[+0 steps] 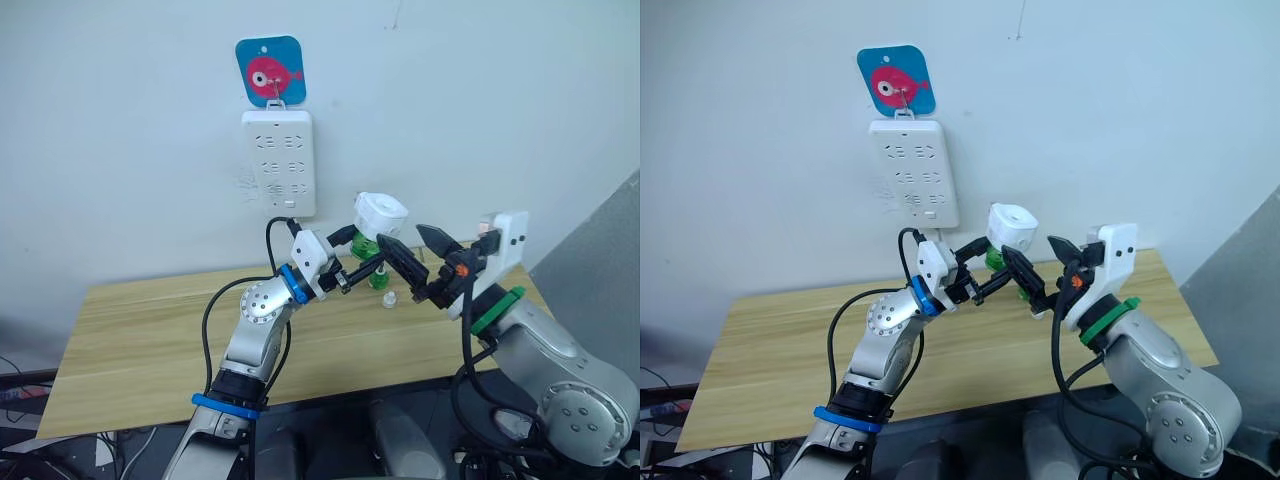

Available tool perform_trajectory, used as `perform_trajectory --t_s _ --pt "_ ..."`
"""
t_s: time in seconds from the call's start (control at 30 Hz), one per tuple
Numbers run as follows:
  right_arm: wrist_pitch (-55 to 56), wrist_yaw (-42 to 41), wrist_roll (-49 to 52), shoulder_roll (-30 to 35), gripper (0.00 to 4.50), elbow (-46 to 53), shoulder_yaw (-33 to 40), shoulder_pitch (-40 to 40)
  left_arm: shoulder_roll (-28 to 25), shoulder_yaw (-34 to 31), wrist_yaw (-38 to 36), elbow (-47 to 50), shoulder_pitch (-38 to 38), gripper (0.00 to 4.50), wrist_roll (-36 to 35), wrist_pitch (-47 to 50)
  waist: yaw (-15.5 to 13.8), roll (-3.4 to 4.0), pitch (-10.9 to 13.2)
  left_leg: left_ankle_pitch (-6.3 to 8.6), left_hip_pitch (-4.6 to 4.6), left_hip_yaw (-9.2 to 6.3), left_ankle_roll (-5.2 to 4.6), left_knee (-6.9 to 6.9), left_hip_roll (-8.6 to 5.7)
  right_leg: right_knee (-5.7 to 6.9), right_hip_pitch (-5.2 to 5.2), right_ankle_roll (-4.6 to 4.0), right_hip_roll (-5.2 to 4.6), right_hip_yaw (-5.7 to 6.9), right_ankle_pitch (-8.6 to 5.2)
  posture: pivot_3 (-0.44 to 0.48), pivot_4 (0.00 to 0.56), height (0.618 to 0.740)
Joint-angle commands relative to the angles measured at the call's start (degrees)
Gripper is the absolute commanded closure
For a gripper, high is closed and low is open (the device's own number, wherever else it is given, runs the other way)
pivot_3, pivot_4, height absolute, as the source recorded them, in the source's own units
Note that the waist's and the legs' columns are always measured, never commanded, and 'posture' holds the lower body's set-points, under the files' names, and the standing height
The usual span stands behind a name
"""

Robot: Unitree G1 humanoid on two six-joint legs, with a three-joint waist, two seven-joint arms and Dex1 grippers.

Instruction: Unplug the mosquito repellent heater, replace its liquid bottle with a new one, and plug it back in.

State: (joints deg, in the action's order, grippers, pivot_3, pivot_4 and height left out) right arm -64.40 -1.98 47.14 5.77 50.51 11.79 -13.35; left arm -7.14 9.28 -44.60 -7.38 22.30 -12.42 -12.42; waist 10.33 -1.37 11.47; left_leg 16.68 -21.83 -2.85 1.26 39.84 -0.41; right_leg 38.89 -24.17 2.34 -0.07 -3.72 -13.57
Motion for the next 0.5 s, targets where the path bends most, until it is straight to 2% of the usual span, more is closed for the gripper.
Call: perform_trajectory --t_s 0.03,0.4,0.5 --pt "0.8 2.5 0.0 0.0 0.00 -1.4 -2.1 -3.4 -0.3 1.1 -0.9 1.3 0.2 2.06 0.5 -3.1 0.4 0.00 0.0 0.00 0.00 0.00 0.00 0.00 0.01 0.00 0.00 0.00 0.01 0.00 0.00 -0.252 0.153 0.733" --pt "4.4 7.2 -0.7 -4.9 0.00 -7.9 -5.8 -8.2 -0.8 1.8 -0.9 0.8 0.0 2.06 0.8 -5.6 0.9 0.00 0.0 0.00 -0.06 -0.05 0.00 -0.05 0.02 -0.03 -0.04 0.02 0.02 0.02 -0.01 -0.238 0.153 0.733" --pt "4.9 7.4 0.2 -5.2 0.54 -8.3 -5.9 -8.3 -0.9 1.7 -0.6 0.9 -0.1 2.06 1.0 -6.0 0.9 0.00 0.0 0.00 -0.06 -0.05 0.00 -0.06 0.02 -0.03 -0.04 0.02 0.02 0.02 -0.01 -0.233 0.154 0.733"
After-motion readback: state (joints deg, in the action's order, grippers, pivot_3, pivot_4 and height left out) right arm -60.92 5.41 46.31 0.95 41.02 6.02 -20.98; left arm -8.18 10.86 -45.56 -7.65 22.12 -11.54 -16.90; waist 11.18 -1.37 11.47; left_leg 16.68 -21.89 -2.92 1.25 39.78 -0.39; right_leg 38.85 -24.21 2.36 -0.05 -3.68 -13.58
